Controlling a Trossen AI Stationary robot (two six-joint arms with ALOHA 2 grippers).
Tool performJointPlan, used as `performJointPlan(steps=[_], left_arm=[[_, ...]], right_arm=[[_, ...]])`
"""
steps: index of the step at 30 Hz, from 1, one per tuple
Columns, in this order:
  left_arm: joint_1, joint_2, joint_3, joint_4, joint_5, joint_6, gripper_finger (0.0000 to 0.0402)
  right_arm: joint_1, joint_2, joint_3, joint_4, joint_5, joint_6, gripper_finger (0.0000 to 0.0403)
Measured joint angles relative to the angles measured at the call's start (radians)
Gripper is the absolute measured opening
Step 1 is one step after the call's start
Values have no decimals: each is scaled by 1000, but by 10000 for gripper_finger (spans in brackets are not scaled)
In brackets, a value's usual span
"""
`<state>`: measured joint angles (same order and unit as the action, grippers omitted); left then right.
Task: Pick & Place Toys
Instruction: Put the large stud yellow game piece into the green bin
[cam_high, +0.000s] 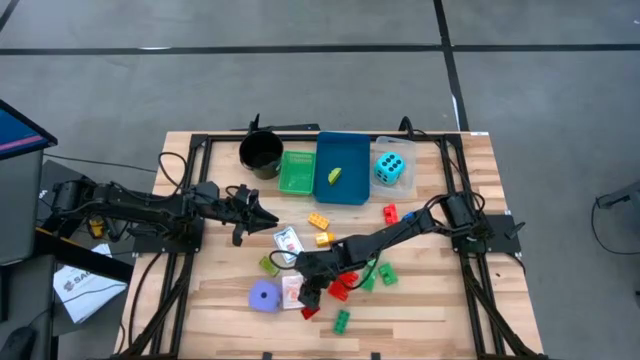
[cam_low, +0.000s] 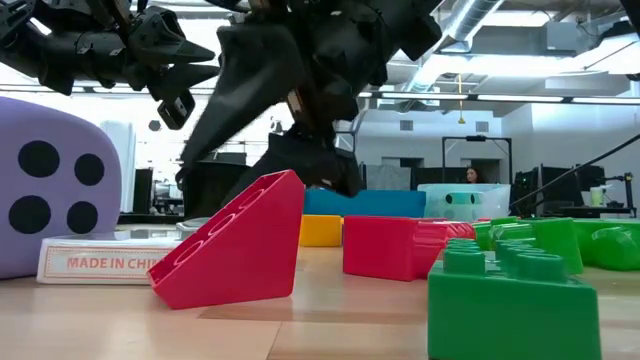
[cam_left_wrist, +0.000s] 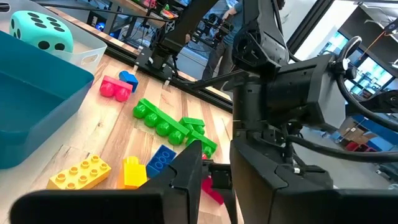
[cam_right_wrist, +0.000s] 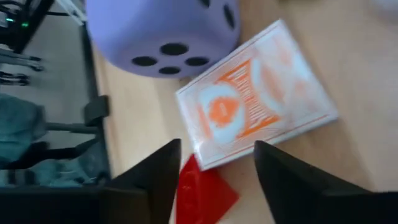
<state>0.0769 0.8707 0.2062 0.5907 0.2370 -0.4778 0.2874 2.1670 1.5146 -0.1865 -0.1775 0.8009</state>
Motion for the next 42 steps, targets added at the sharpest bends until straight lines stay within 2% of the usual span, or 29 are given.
performJointPlan(steps=[7, 13, 18, 21, 24, 29, 34, 42], left_arm=[[0, 0, 0, -26, -57, 39, 76], [1, 0, 0, -52, -132, 61, 76], [1, 0, 0, -53, -132, 63, 76], [1, 0, 0, -56, -132, 80, 76], [1, 0, 0, -75, -135, 160, 76], [1, 0, 0, -153, -262, 343, 76], [1, 0, 0, -197, -400, 442, 76], [3, 0, 0, -178, -409, 445, 76]], right_arm=[[-15, -1, 0, -28, 204, -181, 113], [-71, -1, 0, -75, 313, -210, 101], [-102, -2, 0, -76, 314, -287, 134], [-115, -2, 0, -74, 314, -310, 172], [-127, -2, 0, -67, 314, -313, 219], [-147, -3, 1, -71, 318, -346, 277], [-175, -3, 2, -113, 351, -403, 290], [-230, -23, 0, -378, 362, -457, 291]])
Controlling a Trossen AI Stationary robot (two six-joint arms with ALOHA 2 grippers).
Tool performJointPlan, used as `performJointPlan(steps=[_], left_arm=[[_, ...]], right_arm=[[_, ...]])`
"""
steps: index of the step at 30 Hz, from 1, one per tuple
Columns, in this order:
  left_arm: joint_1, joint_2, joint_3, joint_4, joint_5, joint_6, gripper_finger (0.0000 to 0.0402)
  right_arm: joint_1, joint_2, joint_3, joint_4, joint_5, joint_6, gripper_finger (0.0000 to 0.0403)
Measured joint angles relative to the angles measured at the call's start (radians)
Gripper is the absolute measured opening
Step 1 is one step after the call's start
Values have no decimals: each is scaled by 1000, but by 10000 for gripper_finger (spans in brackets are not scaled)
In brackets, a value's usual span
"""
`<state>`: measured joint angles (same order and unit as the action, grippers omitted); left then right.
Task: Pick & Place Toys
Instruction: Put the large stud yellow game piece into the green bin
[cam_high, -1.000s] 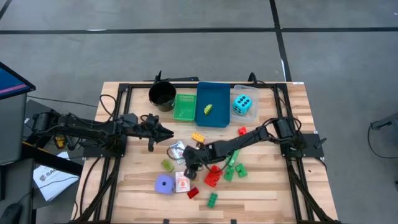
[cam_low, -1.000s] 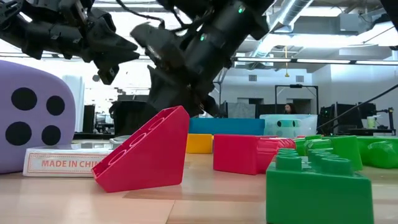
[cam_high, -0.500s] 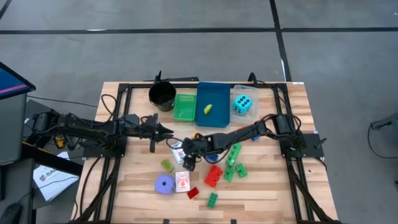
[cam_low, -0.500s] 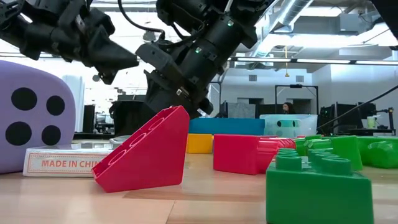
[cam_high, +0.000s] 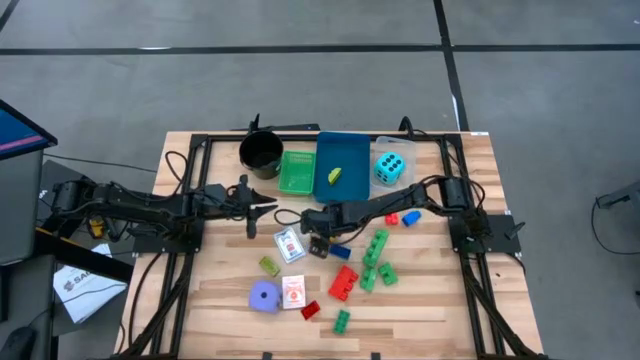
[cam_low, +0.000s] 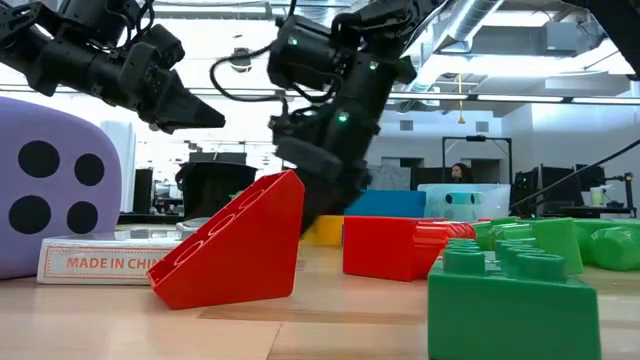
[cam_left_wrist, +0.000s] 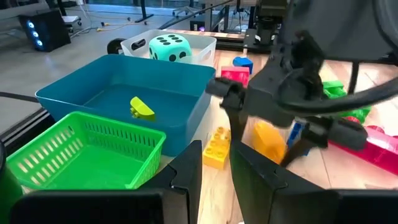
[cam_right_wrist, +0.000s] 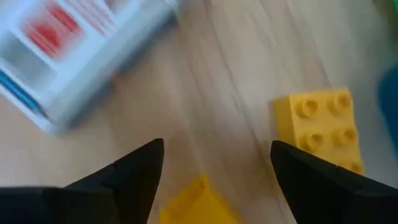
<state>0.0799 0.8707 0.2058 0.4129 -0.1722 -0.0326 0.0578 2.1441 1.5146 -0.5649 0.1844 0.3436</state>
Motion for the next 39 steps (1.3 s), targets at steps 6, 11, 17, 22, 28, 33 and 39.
performJointPlan(steps=[6, 11, 17, 22, 28, 33, 39], left_arm=[[0, 0, 0, 10, 0, 2, 76], [0, 0, 0, 13, 0, -27, 76], [0, 0, 0, 10, 2, -73, 76], [0, 0, 0, 13, 2, -113, 76], [-1, 0, 0, 5, 23, -115, 76], [-2, 0, 0, -25, 38, -115, 76], [-2, 0, 0, -36, 38, -115, 76]], right_arm=[[0, -82, 2, -32, -3, -115, 291], [1, -191, 3, -72, -3, -248, 291], [1, -268, 3, -242, -3, -426, 291], [0, -257, 2, -293, -61, -450, 291], [15, -179, 1, -284, -89, -516, 291], [15, -114, 0, -285, -92, -524, 291], [0, -64, 4, -250, -74, -530, 291]])
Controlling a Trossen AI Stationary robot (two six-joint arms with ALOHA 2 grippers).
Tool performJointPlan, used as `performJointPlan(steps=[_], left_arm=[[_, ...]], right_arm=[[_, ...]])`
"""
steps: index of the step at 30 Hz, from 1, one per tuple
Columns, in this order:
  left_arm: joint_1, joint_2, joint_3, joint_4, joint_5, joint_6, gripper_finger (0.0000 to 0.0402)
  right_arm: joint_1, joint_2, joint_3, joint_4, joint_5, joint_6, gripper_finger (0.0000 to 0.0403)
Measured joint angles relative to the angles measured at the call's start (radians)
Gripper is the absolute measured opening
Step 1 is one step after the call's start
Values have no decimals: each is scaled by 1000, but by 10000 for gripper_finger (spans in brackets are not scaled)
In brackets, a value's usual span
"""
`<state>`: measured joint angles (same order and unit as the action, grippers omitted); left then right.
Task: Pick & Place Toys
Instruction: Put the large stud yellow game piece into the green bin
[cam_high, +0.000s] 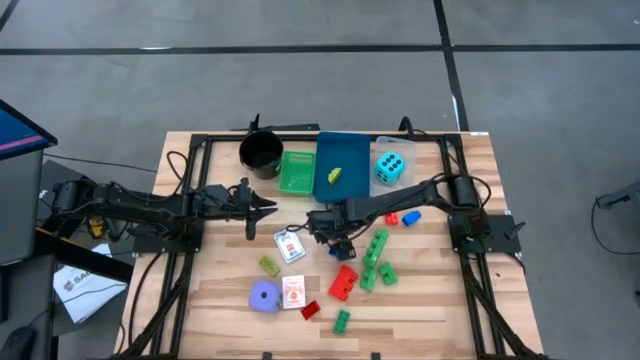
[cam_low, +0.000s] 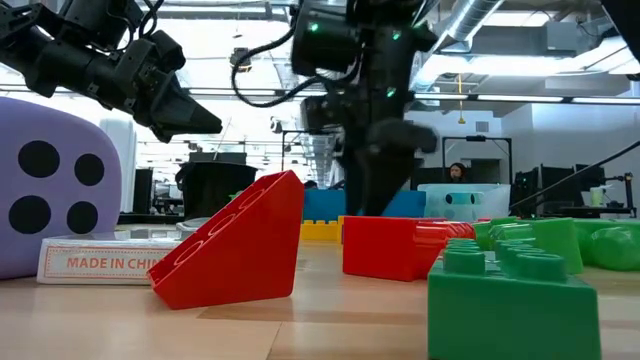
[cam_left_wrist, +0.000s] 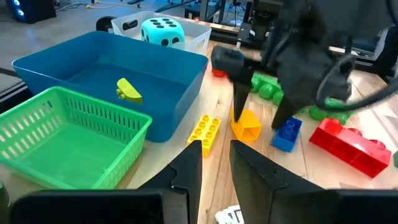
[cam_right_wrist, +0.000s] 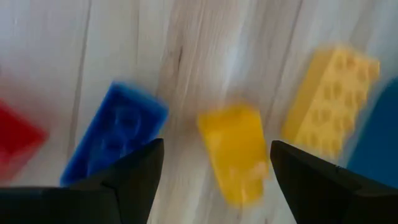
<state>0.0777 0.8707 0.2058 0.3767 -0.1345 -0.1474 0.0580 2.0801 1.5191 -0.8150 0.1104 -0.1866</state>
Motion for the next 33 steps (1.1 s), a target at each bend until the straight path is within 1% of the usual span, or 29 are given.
performJointPlan(steps=[2, 4, 7, 10, 12, 13, 16, 17, 18, 20, 26, 31, 33], left_arm=[[0, 0, 0, 2, 0, 0, 76], [0, 0, 0, -1, 0, 0, 76], [0, 0, 0, -3, 0, 0, 76], [0, 0, 0, -4, 0, 0, 76], [0, 0, 0, -12, 0, 0, 76], [0, 0, 0, -12, 1, 0, 76], [0, 0, 0, -14, 1, -16, 76], [0, 0, 0, -14, 1, -19, 76], [0, 0, 0, -14, 1, -22, 76], [0, 0, 0, -14, 1, -26, 76], [0, 0, 0, -12, 0, -26, 76], [1, 0, 0, 10, -53, -19, 76], [2, 0, 0, 27, -75, -18, 76]], right_arm=[[-6, 7, -4, -22, 0, 3, 291], [-14, 20, 0, 14, -2, 3, 291], [-24, 40, -3, 4, -10, 3, 288], [-23, 36, -2, 13, -3, 28, 272], [-22, 36, -2, 9, -3, 58, 245], [-21, 32, -3, 4, -2, 75, 225], [-19, 26, -2, 10, -1, 112, 141], [-19, 26, -2, 9, -1, 118, 124], [-19, 26, -2, 9, 1, 129, 132], [-19, 26, -2, 9, 31, 149, 132], [-13, 26, -2, 6, 193, 280, 132], [-12, 17, -3, 14, 283, 391, 132], [-12, 15, -3, 8, 303, 419, 132]])
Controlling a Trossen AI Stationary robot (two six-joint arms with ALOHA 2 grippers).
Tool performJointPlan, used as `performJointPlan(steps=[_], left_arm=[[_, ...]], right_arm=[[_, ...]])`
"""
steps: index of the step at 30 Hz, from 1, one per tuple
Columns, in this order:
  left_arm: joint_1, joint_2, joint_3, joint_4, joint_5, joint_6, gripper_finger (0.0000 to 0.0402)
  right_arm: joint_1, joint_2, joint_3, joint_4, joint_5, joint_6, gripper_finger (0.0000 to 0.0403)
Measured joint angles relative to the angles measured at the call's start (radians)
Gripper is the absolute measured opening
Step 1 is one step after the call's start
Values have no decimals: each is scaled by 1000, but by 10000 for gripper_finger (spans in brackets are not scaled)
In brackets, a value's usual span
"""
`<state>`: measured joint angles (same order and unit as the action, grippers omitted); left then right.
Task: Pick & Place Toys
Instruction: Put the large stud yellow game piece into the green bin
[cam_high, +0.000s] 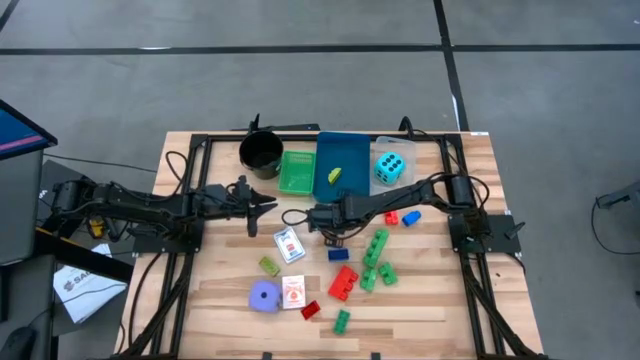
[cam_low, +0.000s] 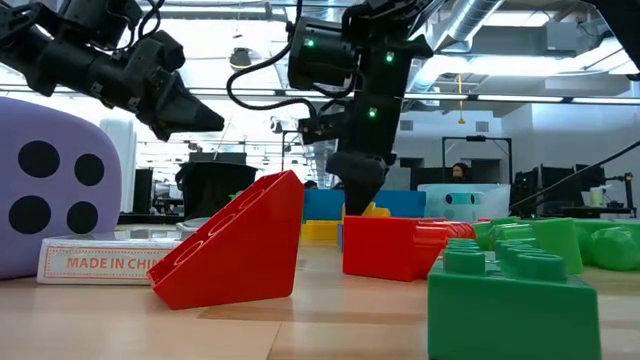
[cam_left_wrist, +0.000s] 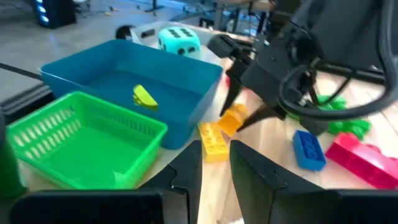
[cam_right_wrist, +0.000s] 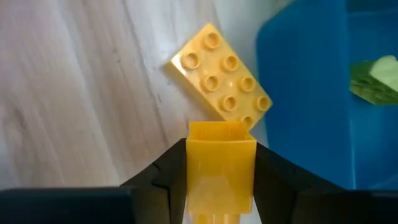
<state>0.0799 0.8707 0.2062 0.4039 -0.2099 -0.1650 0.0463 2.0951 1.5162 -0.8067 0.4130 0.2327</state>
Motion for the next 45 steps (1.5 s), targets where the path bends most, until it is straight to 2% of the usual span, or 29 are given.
performJointPlan(steps=[9, 17, 21, 29, 33, 36, 38, 45], left_arm=[[0, 0, 0, 17, -8, 0, 76], [0, 0, 0, 17, -8, -7, 76], [0, 0, 0, 17, -7, -8, 76], [0, 0, 0, 50, -7, 0, 76], [0, 0, 0, 110, -30, 7, 76], [0, 0, 0, 154, -59, 8, 76], [2, 0, 0, 162, -63, 21, 76], [5, 0, 0, 164, -63, 56, 76]], right_arm=[[17, -43, 0, -5, 6, 30, 132], [27, -210, 0, -4, 19, 32, 132], [26, -288, 0, 50, 122, 31, 132], [1, -351, 1, 196, 435, -4, 132], [-41, -332, 2, 331, 478, -84, 132], [-83, -295, -2, 420, 465, -143, 132], [-112, -257, 3, 518, 419, -172, 132], [-200, -131, -1, 740, 104, -236, 132]])
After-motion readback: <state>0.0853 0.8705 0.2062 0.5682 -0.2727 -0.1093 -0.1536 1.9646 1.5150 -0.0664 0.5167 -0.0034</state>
